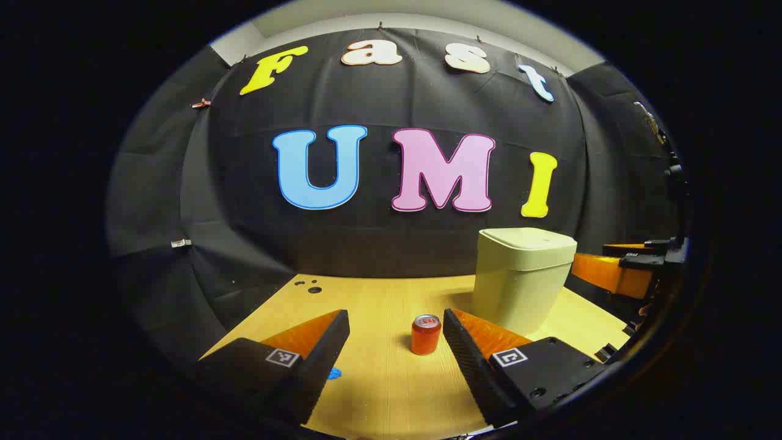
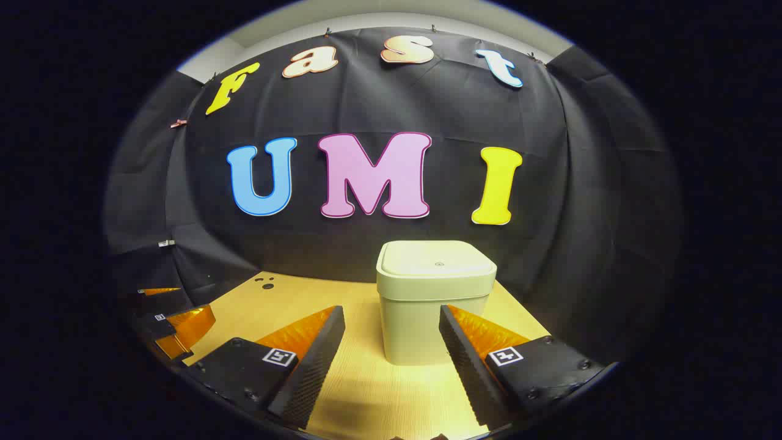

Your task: Press the lid of the desktop garbage bin to open it, pick up the crumpled paper on the desktop and throw it into the bin, then pick up the pop can on the desktop and drop it into the bin, and finally close the garbage bin lid.

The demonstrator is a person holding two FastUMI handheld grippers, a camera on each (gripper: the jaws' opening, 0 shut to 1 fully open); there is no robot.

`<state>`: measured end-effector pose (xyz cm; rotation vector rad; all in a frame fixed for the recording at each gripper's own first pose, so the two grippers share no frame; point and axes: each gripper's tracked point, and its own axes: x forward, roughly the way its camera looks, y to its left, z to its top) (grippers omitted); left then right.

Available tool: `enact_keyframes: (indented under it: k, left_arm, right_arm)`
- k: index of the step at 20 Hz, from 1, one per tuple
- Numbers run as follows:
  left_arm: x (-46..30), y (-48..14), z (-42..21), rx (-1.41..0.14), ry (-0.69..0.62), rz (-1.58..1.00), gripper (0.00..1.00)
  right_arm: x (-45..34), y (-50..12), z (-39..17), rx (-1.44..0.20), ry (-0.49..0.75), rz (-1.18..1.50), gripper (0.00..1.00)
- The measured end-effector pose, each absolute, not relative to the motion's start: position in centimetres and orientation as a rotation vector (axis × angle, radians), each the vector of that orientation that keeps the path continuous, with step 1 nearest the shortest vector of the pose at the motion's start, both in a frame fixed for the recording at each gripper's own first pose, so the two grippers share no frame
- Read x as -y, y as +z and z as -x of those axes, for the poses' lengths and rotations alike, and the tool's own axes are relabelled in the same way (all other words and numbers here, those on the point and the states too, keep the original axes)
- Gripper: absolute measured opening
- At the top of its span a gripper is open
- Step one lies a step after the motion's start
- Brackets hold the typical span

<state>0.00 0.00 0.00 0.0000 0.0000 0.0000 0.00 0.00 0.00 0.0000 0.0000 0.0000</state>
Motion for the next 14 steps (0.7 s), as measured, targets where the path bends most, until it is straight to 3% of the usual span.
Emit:
enact_keyframes:
  k: [14]
  left_arm:
    - [0.9, -0.7, -1.1, -0.016, -0.021, -0.004, 0.99]
  right_arm:
    - [0.9, -0.1, -0.9, -0.009, -0.007, 0.025, 0.98]
